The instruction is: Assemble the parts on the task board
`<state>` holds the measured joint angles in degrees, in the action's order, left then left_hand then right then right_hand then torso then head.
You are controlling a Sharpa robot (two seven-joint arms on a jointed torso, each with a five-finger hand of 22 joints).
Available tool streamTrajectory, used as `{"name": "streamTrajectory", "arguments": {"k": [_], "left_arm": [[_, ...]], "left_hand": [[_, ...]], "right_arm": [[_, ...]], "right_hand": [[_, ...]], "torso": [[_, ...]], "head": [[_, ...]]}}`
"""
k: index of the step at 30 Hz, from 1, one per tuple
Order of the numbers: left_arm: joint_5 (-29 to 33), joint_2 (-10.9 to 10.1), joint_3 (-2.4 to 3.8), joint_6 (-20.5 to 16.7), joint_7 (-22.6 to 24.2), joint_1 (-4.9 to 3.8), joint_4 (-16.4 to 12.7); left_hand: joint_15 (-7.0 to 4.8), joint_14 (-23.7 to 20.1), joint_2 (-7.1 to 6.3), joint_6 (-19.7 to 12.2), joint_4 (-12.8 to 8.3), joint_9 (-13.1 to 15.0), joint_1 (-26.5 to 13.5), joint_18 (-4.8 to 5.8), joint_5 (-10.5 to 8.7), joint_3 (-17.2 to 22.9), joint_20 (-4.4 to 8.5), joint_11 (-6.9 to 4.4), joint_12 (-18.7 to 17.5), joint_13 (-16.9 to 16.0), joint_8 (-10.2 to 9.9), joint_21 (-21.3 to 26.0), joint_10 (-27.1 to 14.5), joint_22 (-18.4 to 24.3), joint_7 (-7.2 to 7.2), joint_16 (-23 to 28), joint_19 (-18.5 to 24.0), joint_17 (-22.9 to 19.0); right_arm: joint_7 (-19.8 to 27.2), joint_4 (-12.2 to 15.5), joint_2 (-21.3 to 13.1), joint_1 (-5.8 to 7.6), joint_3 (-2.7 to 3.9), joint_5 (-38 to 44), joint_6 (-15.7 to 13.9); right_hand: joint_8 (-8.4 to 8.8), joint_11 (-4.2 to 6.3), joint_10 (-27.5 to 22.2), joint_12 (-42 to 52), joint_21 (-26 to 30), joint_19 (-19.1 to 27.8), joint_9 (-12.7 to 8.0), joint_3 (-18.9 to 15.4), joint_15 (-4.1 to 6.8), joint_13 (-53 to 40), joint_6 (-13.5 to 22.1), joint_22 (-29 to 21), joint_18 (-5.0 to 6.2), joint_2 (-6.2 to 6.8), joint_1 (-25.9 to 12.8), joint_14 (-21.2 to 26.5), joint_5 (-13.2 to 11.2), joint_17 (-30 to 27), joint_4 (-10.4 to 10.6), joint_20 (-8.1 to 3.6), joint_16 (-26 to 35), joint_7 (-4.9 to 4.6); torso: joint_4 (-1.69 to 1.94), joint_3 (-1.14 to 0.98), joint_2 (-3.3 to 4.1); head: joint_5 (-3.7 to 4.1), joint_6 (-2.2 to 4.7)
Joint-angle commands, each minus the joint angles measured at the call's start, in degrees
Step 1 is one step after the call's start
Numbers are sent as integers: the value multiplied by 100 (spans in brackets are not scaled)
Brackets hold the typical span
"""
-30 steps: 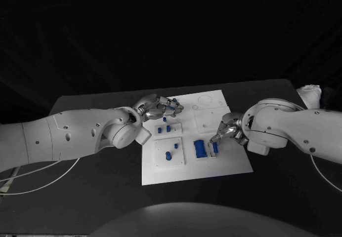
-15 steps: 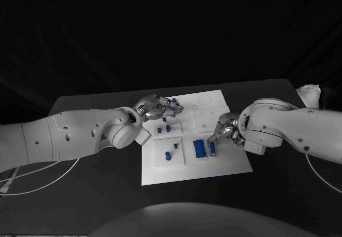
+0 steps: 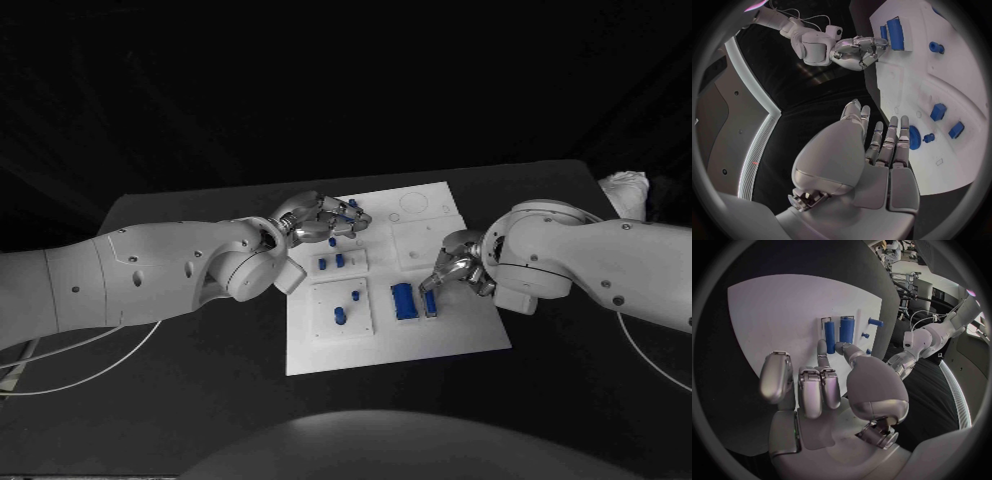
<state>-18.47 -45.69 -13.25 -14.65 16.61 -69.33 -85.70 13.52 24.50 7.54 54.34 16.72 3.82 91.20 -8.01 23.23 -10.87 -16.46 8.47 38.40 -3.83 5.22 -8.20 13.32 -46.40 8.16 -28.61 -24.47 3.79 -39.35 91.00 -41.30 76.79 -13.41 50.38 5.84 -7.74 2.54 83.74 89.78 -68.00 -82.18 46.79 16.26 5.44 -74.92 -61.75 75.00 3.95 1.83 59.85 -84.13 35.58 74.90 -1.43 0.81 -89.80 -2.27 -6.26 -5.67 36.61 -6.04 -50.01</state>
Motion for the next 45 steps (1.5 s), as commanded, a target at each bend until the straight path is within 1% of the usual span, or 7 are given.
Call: {"name": "streamTrajectory", "arguments": {"k": [1,6,20,28,31,38,45], "left_arm": [[-26,15,4,102,23,1,-7],[-26,24,4,106,19,3,1],[-26,33,4,121,-4,6,8],[-26,34,4,125,-23,6,10],[-26,37,4,131,-28,6,11],[-26,41,4,149,-41,7,10],[-26,43,4,161,-52,8,8]], "left_hand": [[38,17,52,-7,6,2,4,118,18,-37,-14,30,25,10,38,-29,13,7,39,-19,-45,-5],[38,17,52,-7,6,2,4,118,18,-37,-14,30,25,10,38,-29,13,7,39,-19,-45,-5],[45,20,56,-9,6,1,8,125,20,-39,-13,33,23,11,39,-33,12,7,41,-23,-46,-5],[47,20,59,-10,6,1,9,127,22,-38,-13,34,23,11,39,-34,12,7,42,-24,-46,-6],[47,20,59,-10,6,1,9,127,22,-38,-13,34,22,11,39,-35,12,7,42,-24,-46,-6],[50,21,64,-10,4,1,15,130,27,-36,-13,35,22,12,40,-36,13,8,42,-26,-46,-6],[54,22,72,-11,2,1,26,136,37,-31,-12,38,21,12,42,-39,14,8,41,-29,-45,-6]], "right_arm": [[-31,19,-6,-17,-8,48,183],[-30,30,-13,-22,-8,60,205],[-29,31,-38,-26,-8,61,198],[-22,25,-40,-28,-8,32,112],[-18,15,-39,-29,-8,10,74],[-12,0,-34,-29,-8,-17,-5],[6,20,-63,-34,-8,-23,2]], "right_hand": [[-13,-14,626,22,29,-9,17,522,13,-1508,37,885,55,-24,-73,-587,-163,1510,-536,6,-20,35],[18,-18,626,22,59,-9,20,411,8,-1508,58,887,57,-45,-198,-587,-1151,1510,-468,11,-20,34],[131,-67,626,22,124,-11,-66,134,-30,-1508,87,883,63,-54,-419,-587,-2181,1510,-243,45,-20,-19],[153,-81,626,22,149,-14,-96,-47,-43,-1508,58,882,65,-123,-672,-587,-2407,1510,16,58,-20,-35],[159,-78,626,22,165,-13,-105,-93,-43,-1508,45,880,68,-196,-789,-587,-2318,1510,147,60,-20,-32],[164,-56,626,22,263,14,-113,-28,-25,-1508,16,860,85,-352,-792,-587,-1784,1510,249,47,-20,-4],[181,-74,626,22,297,14,-110,-169,-35,-1508,45,856,85,-118,-738,-587,-2392,1510,166,51,-20,-28]], "torso": [[0,-1,0],[-1,0,0],[-1,0,-3],[1,0,2],[1,0,1],[-1,-1,-2],[1,-1,1]], "head": [[0,1],[2,1],[-18,1],[-15,1],[-20,1],[-27,1],[-31,1]]}}
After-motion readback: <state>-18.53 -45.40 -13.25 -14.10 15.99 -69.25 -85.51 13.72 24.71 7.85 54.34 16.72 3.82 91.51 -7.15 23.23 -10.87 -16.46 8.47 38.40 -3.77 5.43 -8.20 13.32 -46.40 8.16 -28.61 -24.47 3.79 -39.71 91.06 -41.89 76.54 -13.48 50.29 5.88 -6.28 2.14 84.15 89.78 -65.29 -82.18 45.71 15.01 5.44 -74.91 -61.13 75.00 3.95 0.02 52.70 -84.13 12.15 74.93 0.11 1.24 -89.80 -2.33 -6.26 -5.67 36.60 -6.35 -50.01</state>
